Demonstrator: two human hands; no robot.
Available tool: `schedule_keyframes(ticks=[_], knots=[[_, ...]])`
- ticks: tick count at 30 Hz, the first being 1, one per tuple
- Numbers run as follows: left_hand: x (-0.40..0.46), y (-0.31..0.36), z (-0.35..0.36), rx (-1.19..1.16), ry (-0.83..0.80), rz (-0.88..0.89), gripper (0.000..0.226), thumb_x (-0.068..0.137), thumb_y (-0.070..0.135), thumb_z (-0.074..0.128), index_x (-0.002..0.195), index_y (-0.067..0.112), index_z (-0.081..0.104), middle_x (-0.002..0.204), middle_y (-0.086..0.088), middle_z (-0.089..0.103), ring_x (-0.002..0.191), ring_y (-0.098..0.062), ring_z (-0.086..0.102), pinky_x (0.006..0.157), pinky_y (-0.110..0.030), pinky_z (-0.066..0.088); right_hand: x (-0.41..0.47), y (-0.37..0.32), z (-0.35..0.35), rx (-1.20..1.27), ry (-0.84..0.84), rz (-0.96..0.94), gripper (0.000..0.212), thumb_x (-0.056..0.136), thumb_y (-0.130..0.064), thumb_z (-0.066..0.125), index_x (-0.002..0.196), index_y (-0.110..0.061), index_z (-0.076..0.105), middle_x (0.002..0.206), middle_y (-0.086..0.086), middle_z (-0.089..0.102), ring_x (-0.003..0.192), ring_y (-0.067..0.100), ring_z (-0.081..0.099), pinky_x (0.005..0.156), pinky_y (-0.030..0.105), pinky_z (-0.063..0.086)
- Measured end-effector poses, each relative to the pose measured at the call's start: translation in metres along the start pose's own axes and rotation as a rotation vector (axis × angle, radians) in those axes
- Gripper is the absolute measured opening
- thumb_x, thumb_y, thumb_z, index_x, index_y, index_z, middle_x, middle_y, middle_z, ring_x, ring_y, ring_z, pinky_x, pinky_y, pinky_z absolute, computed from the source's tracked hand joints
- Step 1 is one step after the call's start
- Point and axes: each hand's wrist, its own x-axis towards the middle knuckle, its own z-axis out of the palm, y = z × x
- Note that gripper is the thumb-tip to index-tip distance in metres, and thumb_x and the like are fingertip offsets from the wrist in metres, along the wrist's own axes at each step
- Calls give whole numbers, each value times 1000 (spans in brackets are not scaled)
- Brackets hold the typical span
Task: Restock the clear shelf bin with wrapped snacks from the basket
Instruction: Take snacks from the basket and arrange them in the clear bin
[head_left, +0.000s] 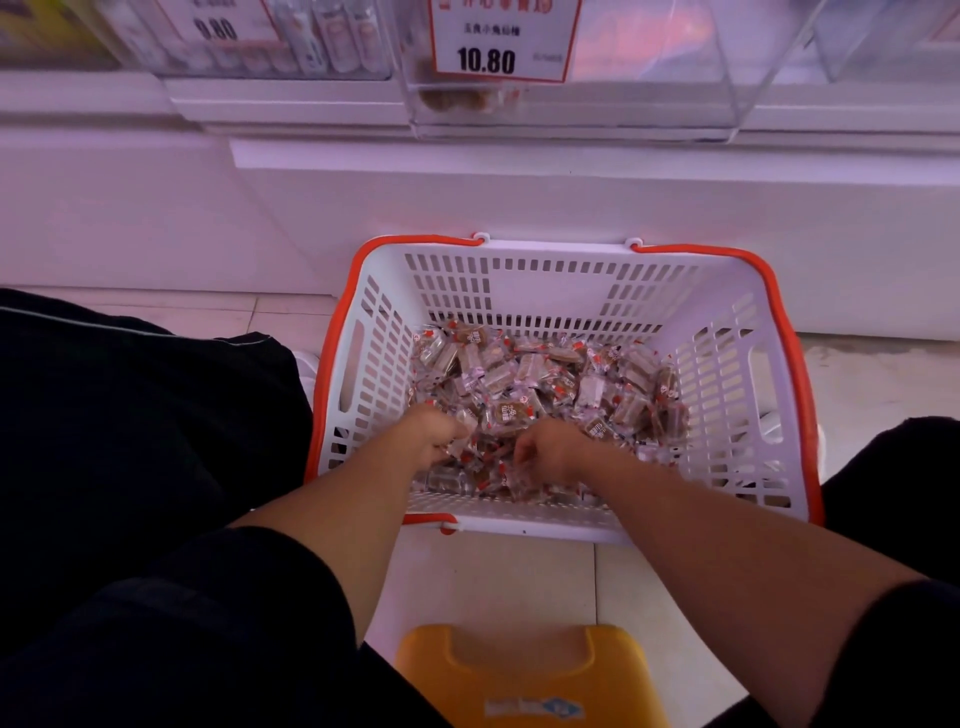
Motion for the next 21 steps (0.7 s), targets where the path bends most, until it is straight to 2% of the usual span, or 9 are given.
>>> schedule_keyframes(ticks=[2,4,8,11,13,15,16,18,21], knots=[[-8,3,-2,-22,-62,-14,53,87,0,71,135,-5,48,147,-17,47,131,-29,49,97,-37,53,-3,2,1,23,15,32,31,77,-6,78,106,-14,69,102,4,66,91,19,63,79,28,53],[-18,9,-4,-54,-159,-57,53,92,2,66,139,-3,44,151,-18,40,132,-32,49,83,-38,59,-7,4,2,69,-35,41,24,79,0,74,101,-10,70,97,7,66,84,18,61,80,32,58],[-38,28,-10,-46,-364,-96,43,99,11,59,138,2,42,117,-23,62,97,-32,71,88,-44,59,-30,-1,-24,152,-146,55,21,89,-7,67,109,-12,69,106,12,68,85,25,69,76,37,61],[-62,64,-16,135,-399,101,34,97,17,61,127,8,48,102,-16,66,72,-22,72,73,-40,62,-56,-15,-82,102,-197,-23,20,92,-23,67,110,-14,68,108,9,69,91,23,69,82,40,61],[-89,99,-22,255,-383,279,33,98,18,61,127,17,45,100,-16,65,72,-23,70,65,-37,61,-79,-29,-130,199,-188,-35,20,91,-23,69,109,-14,68,106,6,70,91,24,70,78,40,61],[-122,134,-27,354,-400,447,30,99,23,60,126,23,46,94,-11,63,73,-23,68,69,-41,61,-106,-45,-177,300,-169,-74,26,89,-20,72,111,-7,67,107,17,69,90,32,69,79,46,60],[-141,149,-31,406,-418,525,23,100,27,59,120,21,49,90,-8,61,71,-21,67,74,-45,61,-121,-53,-198,290,-139,-108,27,88,-18,73,111,-4,67,106,23,68,87,32,68,79,47,60],[-179,172,-40,491,-431,667,19,100,33,58,106,15,55,81,-6,58,66,-19,66,76,-48,61,-153,-70,-233,214,-25,-185,27,84,-16,77,108,-5,70,96,19,69,77,25,66,72,42,61],[-228,189,-54,438,-438,831,27,98,40,56,93,14,58,73,-3,57,59,-18,65,59,-36,60,-199,-91,-262,180,224,-364,26,73,-16,85,95,-9,73,76,2,72,64,17,65,60,36,60]])
